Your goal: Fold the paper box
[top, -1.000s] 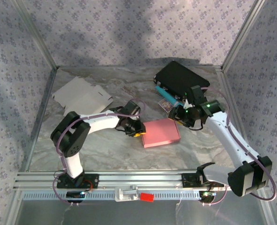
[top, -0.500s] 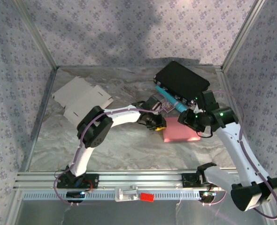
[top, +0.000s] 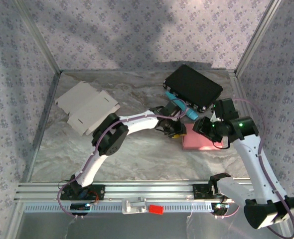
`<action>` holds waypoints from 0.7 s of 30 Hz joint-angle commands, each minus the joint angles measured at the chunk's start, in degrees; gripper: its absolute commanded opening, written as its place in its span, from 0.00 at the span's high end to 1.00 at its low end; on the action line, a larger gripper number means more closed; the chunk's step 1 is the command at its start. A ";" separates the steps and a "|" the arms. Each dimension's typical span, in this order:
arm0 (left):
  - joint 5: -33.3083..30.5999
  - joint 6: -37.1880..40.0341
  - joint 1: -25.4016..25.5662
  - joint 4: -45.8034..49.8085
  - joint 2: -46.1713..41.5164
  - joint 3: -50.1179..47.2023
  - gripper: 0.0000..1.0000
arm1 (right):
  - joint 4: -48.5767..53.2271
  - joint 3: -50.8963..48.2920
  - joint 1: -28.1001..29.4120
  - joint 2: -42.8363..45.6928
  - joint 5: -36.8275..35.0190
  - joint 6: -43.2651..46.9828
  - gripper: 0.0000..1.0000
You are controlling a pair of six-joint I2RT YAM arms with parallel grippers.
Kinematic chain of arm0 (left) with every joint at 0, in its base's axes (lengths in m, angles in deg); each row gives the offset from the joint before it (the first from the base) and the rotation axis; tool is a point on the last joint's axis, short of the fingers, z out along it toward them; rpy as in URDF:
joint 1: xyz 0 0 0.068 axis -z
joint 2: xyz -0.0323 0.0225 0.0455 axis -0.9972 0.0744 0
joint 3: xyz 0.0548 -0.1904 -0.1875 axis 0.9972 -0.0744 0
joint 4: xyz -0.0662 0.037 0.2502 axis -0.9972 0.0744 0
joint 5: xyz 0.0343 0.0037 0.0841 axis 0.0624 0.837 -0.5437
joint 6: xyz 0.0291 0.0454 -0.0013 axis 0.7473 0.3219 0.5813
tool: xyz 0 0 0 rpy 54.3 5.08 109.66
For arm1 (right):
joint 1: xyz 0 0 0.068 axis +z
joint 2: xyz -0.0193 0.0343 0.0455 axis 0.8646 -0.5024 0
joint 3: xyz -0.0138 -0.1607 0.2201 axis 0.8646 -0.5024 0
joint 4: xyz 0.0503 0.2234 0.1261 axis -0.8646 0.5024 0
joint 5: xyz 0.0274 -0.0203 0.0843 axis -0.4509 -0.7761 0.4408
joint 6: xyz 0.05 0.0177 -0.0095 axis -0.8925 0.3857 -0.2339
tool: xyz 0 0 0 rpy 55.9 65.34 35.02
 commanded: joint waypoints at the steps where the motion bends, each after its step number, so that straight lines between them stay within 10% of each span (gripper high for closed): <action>1: -2.72 2.51 0.12 5.65 -4.43 1.06 0.59 | 0.49 2.00 -0.39 1.24 0.53 1.14 0.51; 10: -10.17 6.31 -6.57 7.74 -27.78 -19.51 0.57 | -8.25 1.90 4.15 0.36 -2.33 -1.06 0.51; 21: -10.80 17.57 -47.31 14.69 -44.10 -34.43 0.61 | -42.47 -7.58 26.65 -6.45 -9.12 -14.06 0.45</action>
